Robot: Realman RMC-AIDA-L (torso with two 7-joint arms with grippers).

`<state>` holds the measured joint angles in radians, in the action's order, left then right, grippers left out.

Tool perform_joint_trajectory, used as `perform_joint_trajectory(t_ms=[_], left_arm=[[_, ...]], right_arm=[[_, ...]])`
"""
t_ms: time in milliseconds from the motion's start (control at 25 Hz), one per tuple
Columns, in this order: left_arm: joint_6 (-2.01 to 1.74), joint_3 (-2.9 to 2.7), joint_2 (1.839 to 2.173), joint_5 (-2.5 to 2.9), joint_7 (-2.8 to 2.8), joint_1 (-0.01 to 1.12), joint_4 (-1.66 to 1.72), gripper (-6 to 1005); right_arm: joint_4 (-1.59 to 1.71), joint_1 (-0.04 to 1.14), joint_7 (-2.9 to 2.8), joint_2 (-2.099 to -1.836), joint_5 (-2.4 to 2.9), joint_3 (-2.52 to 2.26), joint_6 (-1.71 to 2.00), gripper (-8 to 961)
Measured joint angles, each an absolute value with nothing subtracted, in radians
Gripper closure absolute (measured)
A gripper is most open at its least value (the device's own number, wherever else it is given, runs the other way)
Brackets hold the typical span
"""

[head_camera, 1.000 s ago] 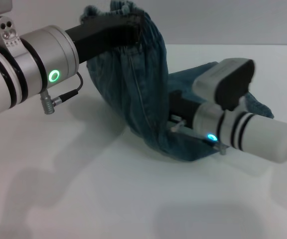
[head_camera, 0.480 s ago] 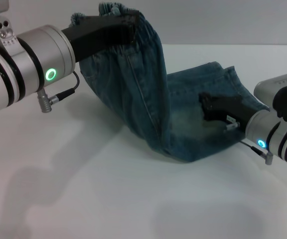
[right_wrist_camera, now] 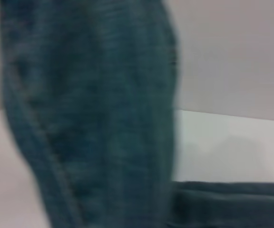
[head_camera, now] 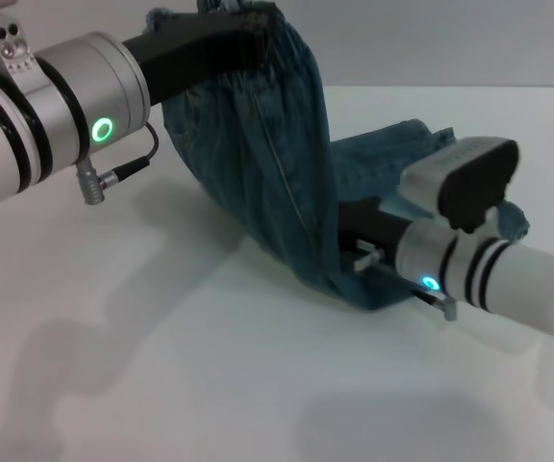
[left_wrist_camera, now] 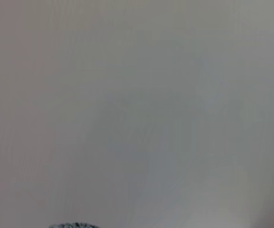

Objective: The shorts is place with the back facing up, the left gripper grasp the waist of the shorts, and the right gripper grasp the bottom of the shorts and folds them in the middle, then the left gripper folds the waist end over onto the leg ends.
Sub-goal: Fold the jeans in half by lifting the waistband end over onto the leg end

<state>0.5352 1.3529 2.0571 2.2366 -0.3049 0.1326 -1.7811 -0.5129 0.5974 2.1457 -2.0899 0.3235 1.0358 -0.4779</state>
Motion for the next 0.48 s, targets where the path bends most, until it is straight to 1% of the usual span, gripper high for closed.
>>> perform_joint_trajectory(t_ms=[480], left_arm=[[0.521,1.362,2.057,2.236,-0.31,0.15,-1.786,992]], right_arm=[[-0.528,0.692,2.068,-2.091,0.324,0.976,-0.469,954]])
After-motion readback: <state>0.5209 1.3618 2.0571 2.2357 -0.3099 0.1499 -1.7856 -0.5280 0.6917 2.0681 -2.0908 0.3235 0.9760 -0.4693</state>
